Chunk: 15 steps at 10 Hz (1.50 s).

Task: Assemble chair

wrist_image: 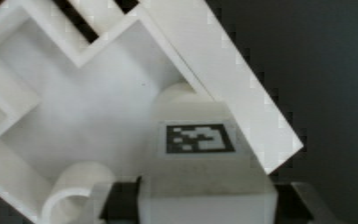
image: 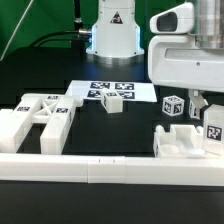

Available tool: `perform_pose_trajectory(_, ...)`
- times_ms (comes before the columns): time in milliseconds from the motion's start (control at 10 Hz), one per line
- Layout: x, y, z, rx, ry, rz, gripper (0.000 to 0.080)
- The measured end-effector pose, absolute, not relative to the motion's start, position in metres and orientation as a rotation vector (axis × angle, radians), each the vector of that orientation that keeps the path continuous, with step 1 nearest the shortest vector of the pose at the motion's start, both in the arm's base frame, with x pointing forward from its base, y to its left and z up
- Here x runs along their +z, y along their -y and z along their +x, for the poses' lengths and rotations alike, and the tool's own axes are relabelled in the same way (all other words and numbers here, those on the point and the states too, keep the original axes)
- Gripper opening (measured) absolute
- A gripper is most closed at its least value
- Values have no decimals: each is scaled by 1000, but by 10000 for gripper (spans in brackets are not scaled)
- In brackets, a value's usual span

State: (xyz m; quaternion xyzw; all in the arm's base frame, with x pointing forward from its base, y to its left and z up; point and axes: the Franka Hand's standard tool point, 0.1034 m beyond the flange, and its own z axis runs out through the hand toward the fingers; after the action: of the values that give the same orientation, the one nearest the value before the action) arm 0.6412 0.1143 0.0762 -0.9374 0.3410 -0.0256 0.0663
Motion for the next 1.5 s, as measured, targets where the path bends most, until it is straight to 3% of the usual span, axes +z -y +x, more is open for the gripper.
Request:
perform_pose_trajectory(500,76,-111,643,-26,-1611,-2469,287)
perform_pose_trajectory(800,77,-111,643,-37,-1516,-2533,290)
perform_pose_trajectory(1000,81,-118,647,-67,-1183,-2711,603)
perform_pose_trajectory(1500,81,-120,647,-139,-539,-2955,649)
